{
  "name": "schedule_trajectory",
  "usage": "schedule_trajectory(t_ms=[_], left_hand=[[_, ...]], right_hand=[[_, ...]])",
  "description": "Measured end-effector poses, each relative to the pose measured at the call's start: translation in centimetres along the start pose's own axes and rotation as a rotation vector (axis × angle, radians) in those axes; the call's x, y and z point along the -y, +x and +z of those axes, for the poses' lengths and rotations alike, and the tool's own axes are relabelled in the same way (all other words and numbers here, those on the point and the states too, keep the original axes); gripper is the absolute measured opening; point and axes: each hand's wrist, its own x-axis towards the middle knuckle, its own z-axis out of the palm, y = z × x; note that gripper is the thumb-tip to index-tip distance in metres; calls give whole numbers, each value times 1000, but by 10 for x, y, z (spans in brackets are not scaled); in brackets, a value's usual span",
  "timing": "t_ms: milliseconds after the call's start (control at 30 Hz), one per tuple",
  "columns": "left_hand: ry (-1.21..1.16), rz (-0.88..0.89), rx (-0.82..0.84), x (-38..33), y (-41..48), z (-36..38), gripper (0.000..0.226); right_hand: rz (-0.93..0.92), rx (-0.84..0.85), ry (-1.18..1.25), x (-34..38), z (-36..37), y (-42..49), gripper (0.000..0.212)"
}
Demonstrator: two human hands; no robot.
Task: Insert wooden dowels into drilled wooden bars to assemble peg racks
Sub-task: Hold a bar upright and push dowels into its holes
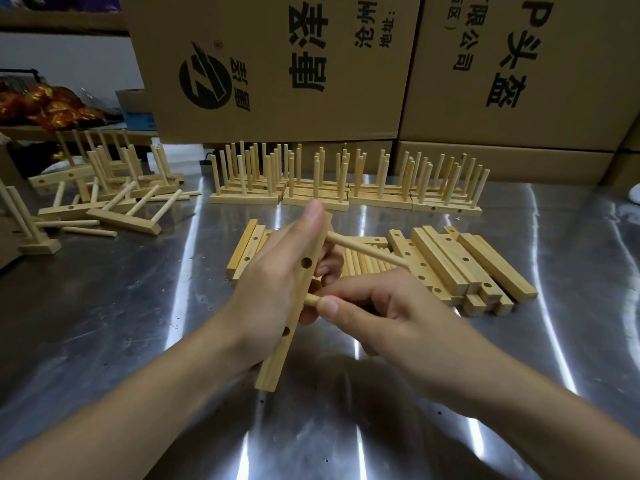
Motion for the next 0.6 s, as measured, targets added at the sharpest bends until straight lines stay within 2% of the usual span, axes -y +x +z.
schedule_trajectory(t_ms=[67, 167, 233, 300, 400, 500, 600], left_hand=[[30, 30, 13, -3, 1, -3, 57], [71, 48, -84, -2, 7, -8, 56], [109, 11, -248, 5, 9, -10, 59], [100, -62, -444, 12, 12, -14, 59], [-85, -155, -637, 17, 18, -24, 55], [-165, -183, -694, 20, 21, -27, 53], [-158, -207, -672, 22, 21, -25, 53]], right_hand=[[-24, -5, -40, 0, 0, 3, 24], [-49, -20, -143, -1, -4, 11, 24], [-4, -66, -240, -8, -16, 10, 31], [44, -189, -315, -21, -33, 7, 35], [146, -423, -575, -44, -61, 4, 28], [270, -378, -894, -60, -73, 7, 31], [211, -334, -973, -64, -69, 6, 35]])
